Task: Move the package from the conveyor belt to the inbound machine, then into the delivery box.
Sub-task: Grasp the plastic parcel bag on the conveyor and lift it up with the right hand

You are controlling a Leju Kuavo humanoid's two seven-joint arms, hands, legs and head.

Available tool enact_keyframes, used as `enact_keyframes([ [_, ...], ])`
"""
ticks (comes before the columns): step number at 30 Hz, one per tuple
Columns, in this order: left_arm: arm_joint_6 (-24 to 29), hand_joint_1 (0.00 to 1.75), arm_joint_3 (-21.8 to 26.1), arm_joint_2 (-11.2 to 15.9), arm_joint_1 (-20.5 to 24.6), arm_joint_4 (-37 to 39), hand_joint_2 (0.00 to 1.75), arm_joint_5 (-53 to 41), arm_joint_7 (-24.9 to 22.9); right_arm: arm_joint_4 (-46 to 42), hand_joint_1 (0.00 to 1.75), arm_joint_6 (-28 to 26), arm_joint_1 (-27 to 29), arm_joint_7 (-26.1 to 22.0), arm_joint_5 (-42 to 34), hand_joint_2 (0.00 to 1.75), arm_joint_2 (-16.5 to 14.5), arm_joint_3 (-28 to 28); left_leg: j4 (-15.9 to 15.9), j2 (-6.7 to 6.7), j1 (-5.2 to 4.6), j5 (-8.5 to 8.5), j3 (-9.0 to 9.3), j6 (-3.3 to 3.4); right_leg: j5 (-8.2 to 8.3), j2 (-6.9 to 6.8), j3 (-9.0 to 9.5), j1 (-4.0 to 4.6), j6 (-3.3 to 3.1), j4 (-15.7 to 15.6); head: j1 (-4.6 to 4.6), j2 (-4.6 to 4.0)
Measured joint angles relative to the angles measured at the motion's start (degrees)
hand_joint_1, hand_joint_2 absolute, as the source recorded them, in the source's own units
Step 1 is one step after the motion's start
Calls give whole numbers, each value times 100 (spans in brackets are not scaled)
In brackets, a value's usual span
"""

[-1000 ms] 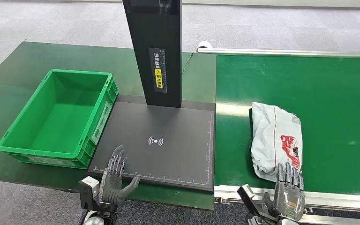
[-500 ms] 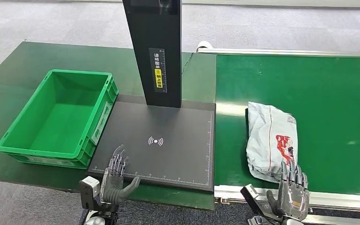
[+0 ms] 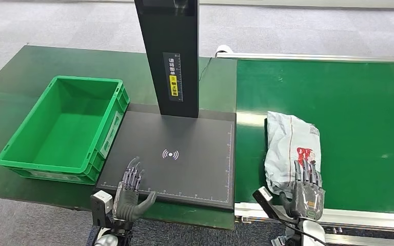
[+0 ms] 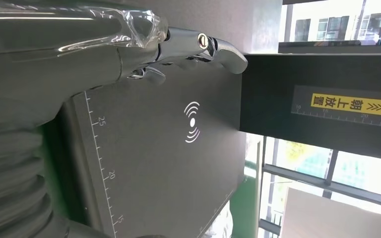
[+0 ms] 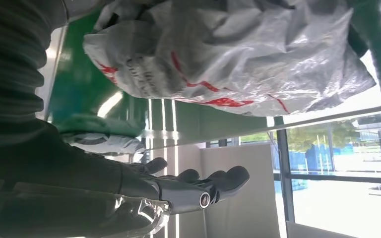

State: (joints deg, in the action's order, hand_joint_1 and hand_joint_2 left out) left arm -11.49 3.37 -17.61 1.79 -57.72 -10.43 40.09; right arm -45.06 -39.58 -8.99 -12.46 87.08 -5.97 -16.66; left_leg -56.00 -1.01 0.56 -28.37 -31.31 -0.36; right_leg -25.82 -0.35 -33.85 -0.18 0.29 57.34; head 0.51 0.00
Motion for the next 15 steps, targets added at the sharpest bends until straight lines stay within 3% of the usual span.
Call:
enact_keyframes([
  [8,67,0,15,1,-2,-2,175,33,0,821,0,0,-543,-242,-243,175,10,59,0,1,1,0,0,0,0,-1,0,1,0,0,0,0],
  [13,84,0,32,0,-17,-15,175,-1,1,1354,3,22,-692,-596,-771,175,-40,39,0,2,1,0,0,0,0,-1,0,1,0,0,0,0],
  [15,83,0,43,-1,-30,-27,175,-24,4,1573,77,10,-728,-682,-976,175,-75,34,0,1,1,0,0,0,0,-1,0,1,0,0,0,0],
])
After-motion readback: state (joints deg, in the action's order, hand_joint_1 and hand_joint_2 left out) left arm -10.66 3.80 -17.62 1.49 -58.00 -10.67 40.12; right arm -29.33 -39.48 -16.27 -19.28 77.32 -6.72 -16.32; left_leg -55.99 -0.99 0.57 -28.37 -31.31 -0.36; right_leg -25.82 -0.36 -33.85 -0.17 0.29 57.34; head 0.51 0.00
